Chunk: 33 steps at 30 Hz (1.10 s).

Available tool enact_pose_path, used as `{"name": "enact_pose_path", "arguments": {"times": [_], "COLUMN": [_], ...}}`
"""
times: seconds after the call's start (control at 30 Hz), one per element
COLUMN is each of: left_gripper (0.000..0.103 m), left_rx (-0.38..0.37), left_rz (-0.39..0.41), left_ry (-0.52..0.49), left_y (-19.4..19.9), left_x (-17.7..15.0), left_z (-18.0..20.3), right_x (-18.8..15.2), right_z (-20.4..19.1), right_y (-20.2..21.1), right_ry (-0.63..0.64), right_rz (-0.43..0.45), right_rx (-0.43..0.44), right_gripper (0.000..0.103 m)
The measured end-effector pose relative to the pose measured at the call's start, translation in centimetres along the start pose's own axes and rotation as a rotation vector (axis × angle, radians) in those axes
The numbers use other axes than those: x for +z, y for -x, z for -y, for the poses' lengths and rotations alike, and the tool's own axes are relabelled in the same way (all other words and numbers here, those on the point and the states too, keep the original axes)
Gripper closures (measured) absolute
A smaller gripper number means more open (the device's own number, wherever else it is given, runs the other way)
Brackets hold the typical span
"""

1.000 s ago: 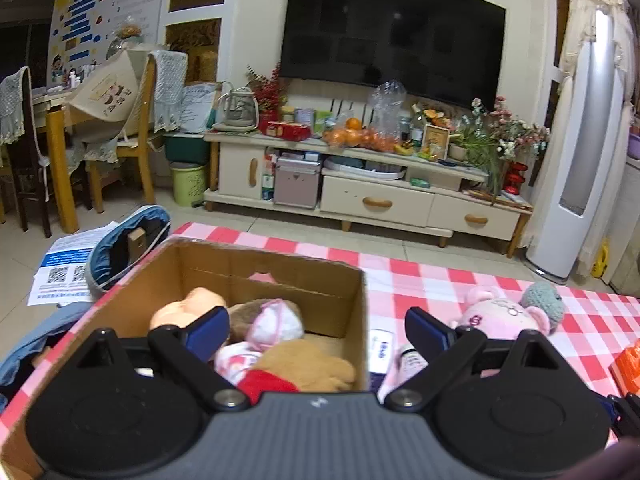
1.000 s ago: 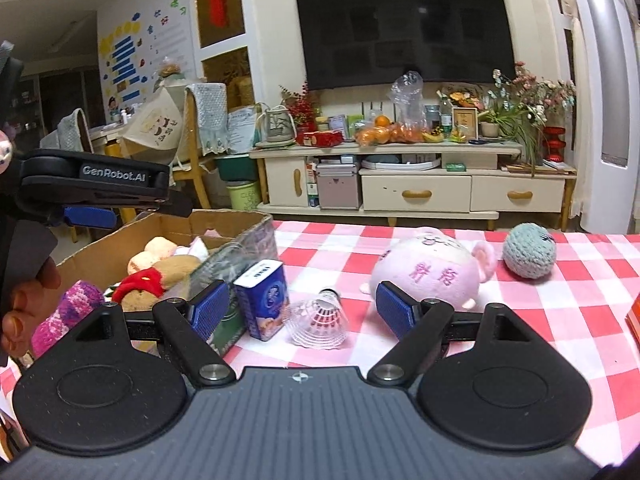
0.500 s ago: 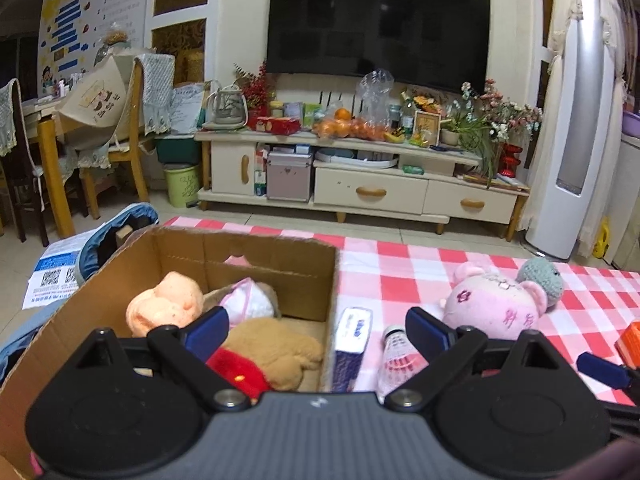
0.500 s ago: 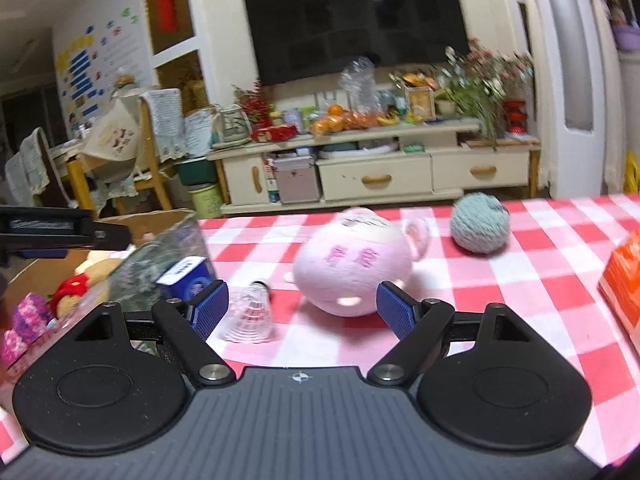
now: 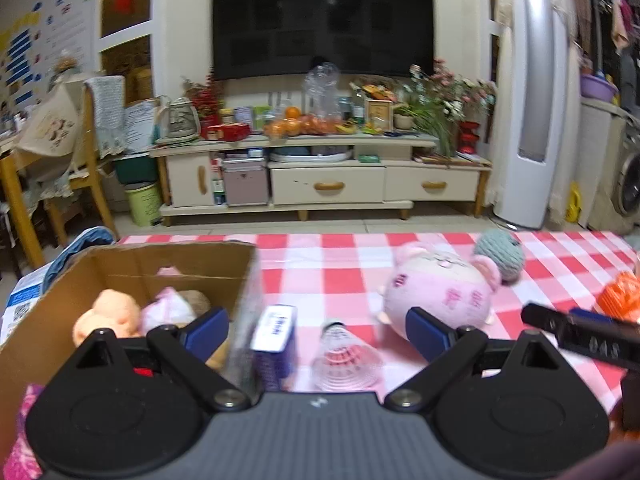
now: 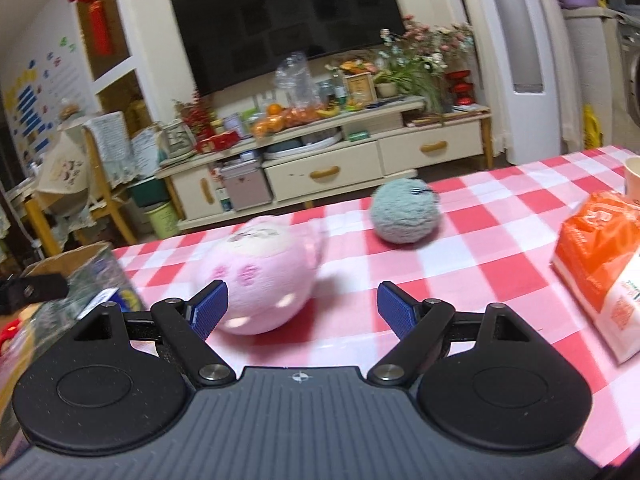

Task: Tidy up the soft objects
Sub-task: 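Move both open tools toward the pink pig plush and teal knitted ball, then grasp the pink pig plush with the left tool while the right grasps the teal knitted ball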

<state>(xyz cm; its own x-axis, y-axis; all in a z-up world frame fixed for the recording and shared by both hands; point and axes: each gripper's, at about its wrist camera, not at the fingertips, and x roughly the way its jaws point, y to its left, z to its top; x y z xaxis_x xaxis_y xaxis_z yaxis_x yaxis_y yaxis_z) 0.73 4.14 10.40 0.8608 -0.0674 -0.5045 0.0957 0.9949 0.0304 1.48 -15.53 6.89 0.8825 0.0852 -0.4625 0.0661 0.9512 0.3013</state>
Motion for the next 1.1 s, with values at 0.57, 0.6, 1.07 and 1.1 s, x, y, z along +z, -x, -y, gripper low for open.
{"name": "enact_pose_path", "arguments": {"times": [0.57,0.6,1.07,1.1], "left_gripper": [0.007,0.007,0.007,0.007], "left_rx": [-0.06,-0.059,0.073,0.082], "left_rz": [-0.02,-0.018,0.067,0.068], "left_ry": [-0.184,-0.204,-0.54,-0.56], "left_y": [-2.5,-2.7,-6.5,-6.8], "left_x": [-1.7,-1.9,-3.4,-3.5], "left_z": [6.7,7.2,13.4,13.7], "right_x": [0.6,0.6,0.9,0.9], "right_z": [4.4,4.6,6.0,6.1], "right_y": [-4.3,-4.6,-5.8,-6.0], "right_ry": [-0.215,-0.221,-0.273,-0.276], "right_rz": [-0.028,-0.032,-0.043,-0.046], "right_rx": [-0.051,-0.048,-0.026,-0.027], "right_gripper": [0.0,0.0,0.0,0.0]}}
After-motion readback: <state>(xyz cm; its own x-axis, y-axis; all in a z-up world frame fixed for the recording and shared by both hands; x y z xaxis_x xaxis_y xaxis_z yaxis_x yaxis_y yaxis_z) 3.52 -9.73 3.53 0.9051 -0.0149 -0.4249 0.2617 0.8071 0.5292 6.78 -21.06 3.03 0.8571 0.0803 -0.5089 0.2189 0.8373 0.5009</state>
